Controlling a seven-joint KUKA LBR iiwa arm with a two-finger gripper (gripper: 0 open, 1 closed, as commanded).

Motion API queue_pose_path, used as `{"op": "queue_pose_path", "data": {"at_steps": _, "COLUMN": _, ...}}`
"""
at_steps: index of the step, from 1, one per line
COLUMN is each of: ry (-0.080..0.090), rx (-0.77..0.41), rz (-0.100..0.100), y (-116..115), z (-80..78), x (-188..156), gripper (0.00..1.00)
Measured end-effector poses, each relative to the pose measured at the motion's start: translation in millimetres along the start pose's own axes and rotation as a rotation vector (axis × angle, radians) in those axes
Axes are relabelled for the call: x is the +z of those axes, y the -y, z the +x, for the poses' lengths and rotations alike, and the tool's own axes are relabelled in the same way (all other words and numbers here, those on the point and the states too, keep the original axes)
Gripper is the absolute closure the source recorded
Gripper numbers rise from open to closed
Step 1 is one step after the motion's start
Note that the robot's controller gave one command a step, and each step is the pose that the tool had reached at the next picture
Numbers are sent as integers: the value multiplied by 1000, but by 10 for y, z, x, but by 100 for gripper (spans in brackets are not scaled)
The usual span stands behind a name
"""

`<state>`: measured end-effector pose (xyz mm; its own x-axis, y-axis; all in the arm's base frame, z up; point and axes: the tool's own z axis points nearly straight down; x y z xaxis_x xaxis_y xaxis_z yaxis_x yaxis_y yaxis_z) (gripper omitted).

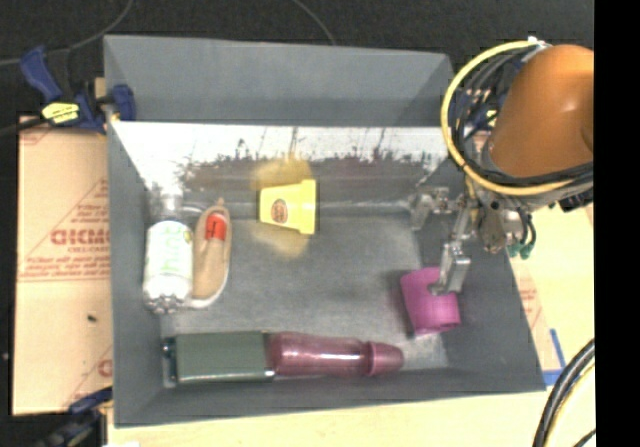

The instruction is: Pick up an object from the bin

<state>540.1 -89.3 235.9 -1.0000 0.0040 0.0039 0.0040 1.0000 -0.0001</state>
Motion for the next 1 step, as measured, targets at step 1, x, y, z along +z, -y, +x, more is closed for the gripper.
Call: {"op": "queue_pose_path", "data": {"at_steps": 1, "ry": 8, "rx": -4, "rz": 1, "y": -4, "z": -14, "x": -45, "gripper": 0}}
